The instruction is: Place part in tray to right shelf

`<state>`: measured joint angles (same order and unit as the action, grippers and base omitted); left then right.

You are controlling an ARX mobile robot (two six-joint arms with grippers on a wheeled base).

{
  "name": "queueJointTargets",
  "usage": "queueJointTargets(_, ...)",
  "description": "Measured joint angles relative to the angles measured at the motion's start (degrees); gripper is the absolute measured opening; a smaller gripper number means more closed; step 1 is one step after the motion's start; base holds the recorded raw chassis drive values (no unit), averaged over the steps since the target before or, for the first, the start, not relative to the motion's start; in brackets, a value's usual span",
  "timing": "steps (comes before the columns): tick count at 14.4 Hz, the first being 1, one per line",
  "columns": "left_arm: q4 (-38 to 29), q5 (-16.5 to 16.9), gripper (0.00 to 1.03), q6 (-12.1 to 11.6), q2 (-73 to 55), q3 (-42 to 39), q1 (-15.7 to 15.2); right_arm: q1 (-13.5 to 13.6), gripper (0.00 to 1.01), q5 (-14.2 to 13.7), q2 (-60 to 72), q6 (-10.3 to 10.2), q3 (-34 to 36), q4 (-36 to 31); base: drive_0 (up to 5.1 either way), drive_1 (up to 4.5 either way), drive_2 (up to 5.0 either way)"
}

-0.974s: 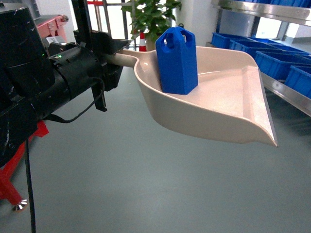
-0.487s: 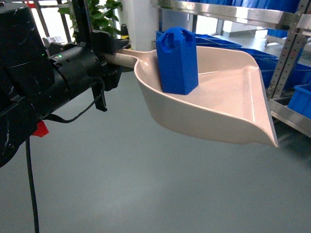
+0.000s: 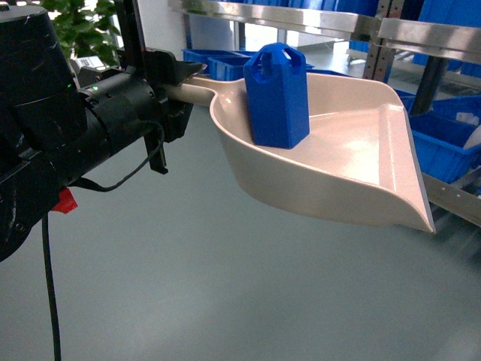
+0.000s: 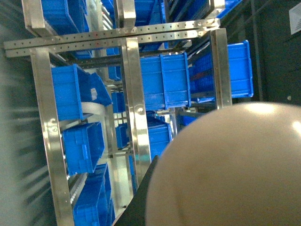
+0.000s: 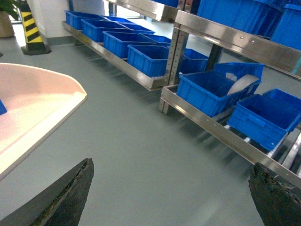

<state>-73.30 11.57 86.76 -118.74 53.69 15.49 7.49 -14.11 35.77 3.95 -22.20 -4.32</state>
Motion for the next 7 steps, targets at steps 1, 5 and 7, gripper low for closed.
queueJointTargets(1, 0.0, 0.0, 0.12, 0.0, 0.0, 0.0, 0.0, 0.0, 0.98, 0.0, 0.0, 0.0, 0.0, 0.0, -2.1, -2.07, -2.1)
queueJointTargets(5, 0.0, 0.0, 0.12, 0.0, 0.0, 0.0, 0.0, 0.0, 0.98, 0.0, 0.0, 0.0, 0.0, 0.0, -2.1, -2.07, -2.1)
queueJointTargets(7, 0.0, 0.0, 0.12, 0.0, 0.0, 0.0, 0.0, 0.0, 0.98, 0.0, 0.0, 0.0, 0.0, 0.0, -2.1, -2.07, -2.1)
